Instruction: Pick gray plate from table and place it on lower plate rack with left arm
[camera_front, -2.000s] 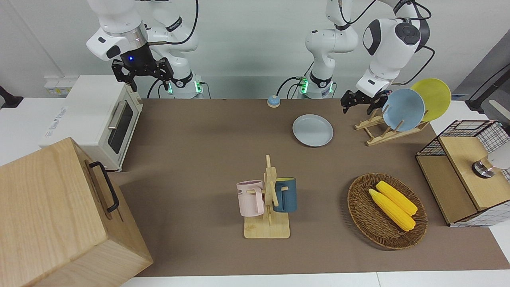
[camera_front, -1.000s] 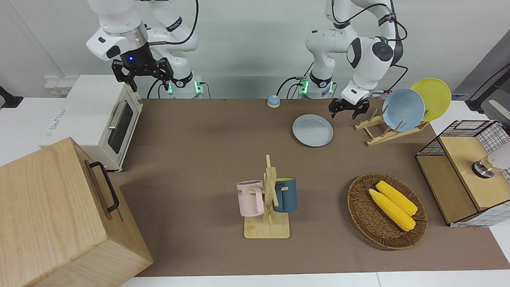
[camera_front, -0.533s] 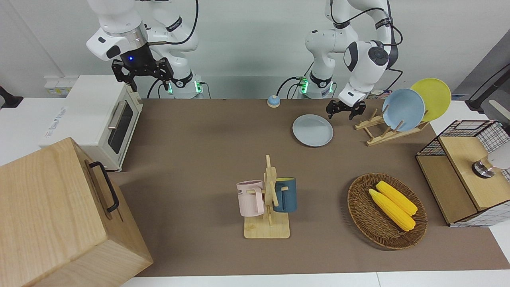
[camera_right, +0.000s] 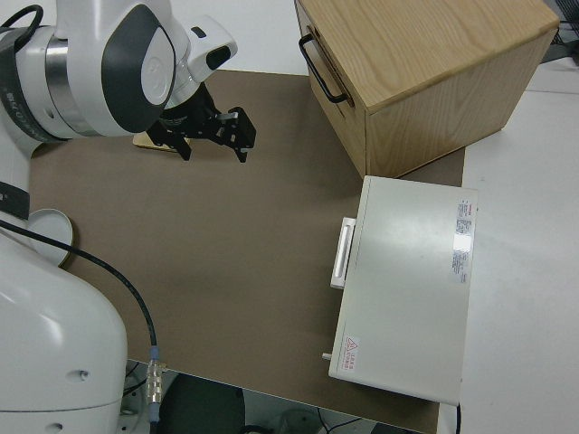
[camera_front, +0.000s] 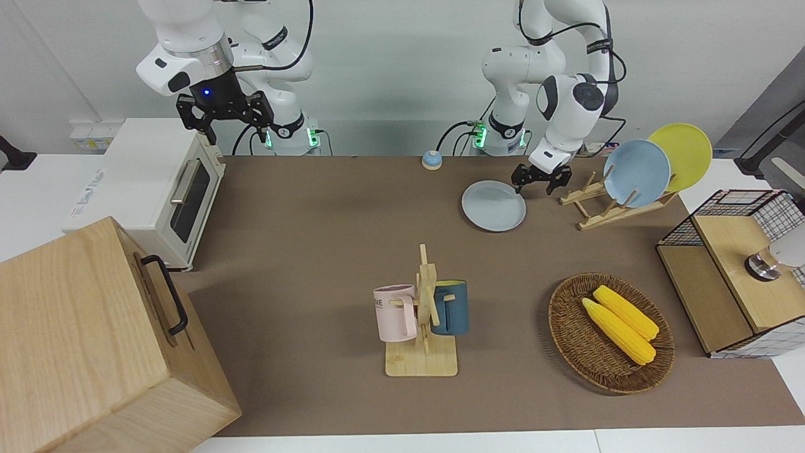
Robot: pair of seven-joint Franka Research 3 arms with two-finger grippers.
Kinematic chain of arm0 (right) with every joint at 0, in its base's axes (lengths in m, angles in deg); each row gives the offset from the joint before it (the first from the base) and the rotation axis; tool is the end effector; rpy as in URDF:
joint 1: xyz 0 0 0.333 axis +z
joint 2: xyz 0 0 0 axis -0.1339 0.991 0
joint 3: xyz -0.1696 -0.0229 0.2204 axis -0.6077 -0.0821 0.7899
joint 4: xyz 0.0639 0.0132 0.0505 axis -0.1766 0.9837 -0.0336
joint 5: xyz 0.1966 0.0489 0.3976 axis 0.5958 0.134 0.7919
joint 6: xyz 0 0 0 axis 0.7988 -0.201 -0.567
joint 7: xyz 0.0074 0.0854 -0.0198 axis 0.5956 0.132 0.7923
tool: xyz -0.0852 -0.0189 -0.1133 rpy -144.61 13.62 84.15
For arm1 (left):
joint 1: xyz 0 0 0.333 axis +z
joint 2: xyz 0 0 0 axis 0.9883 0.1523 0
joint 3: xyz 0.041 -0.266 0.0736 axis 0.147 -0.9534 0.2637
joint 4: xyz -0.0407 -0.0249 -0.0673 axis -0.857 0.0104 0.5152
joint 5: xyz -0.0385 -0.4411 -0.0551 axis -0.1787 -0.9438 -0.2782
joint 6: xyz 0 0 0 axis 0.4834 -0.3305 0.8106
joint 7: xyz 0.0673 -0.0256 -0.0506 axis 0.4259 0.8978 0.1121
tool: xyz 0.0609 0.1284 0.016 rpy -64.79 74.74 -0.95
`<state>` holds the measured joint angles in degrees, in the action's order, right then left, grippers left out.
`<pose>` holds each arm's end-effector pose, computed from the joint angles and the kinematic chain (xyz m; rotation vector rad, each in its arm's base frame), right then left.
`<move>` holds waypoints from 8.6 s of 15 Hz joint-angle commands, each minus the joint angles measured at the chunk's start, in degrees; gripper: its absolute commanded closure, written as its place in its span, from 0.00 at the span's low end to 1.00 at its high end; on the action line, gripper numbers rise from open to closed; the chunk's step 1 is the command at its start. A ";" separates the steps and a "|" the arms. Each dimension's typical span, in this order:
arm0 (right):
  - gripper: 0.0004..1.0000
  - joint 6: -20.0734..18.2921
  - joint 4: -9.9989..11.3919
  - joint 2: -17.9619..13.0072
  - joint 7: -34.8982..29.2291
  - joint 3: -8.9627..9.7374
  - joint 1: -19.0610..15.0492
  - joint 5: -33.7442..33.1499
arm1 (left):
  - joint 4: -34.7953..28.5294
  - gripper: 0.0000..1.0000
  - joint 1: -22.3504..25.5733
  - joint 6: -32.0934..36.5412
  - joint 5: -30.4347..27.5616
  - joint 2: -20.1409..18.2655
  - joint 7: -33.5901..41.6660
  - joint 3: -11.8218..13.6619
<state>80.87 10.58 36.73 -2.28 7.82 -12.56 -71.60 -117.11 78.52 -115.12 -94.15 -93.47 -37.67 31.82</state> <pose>0.5814 0.0624 0.5862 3.1256 0.0744 -0.1049 0.4361 -0.0271 0.2236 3.0896 -0.0918 -0.0744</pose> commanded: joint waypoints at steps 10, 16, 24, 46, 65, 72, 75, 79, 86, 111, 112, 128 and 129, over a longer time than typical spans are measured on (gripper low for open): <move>0.01 -0.83 -0.35 -0.14 -0.01 0.38 -0.41 0.43 | -2.65 0.01 -2.56 -10.54 -0.77 6.71 -0.58 -0.51; 0.01 -0.83 -0.35 -0.14 -0.01 0.29 -0.41 0.43 | -2.65 0.74 -2.65 -10.90 -0.77 7.07 -0.67 -0.51; 0.01 -0.83 -0.35 -0.14 -0.01 0.38 -0.41 0.43 | -2.57 1.00 -2.47 -10.37 -0.77 6.80 -0.75 -0.51; 0.01 -0.83 -0.35 -0.14 -0.01 0.38 -0.41 0.43 | 14.21 1.00 -1.06 18.18 -0.77 -1.99 0.12 5.20; 0.01 -0.74 -0.35 -0.14 0.08 0.38 -0.41 0.43 | 42.68 1.00 -1.24 46.14 -5.43 -1.11 -0.75 6.00; 0.01 -0.83 -0.35 -0.14 0.08 0.29 -0.41 0.43 | 45.68 1.00 -1.77 46.76 2.37 -0.93 -2.24 4.51; 0.01 -0.83 -0.35 -0.14 -0.01 0.38 -0.41 0.43 | 45.86 1.00 -1.77 46.76 9.66 -0.93 -3.21 2.05; 0.01 -0.83 -0.35 -0.14 -0.01 0.38 -0.41 0.43 | 45.60 1.00 -1.77 48.68 18.18 0.12 -6.90 0.55; 0.01 -0.83 -0.35 -0.14 -0.01 0.38 -0.41 0.43 | 43.49 1.00 -1.85 52.47 30.77 0.83 -6.64 0.29; 0.01 -0.83 -0.35 -0.14 -0.01 0.38 -0.41 0.43 | 34.17 1.00 -3.96 54.32 51.87 14.01 -22.54 -1.74; 0.01 -0.83 -0.35 -0.14 -0.01 0.29 -0.41 0.43 | 34.17 1.00 -3.96 54.32 51.88 14.45 -23.33 -1.74; 0.01 -0.83 -0.35 -0.14 0.08 0.38 -0.41 0.43 | 32.77 1.00 -5.28 53.79 53.46 20.95 -30.63 -1.91; 0.01 -0.83 -0.35 -0.14 -0.01 0.29 -0.41 0.43 | 32.77 1.00 -5.37 53.70 53.46 21.30 -31.25 -1.91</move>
<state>80.87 10.58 36.73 -2.28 7.82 -12.56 -71.60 -83.87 74.48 -61.69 -42.16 -73.99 -65.75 29.60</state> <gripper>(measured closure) 0.009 0.965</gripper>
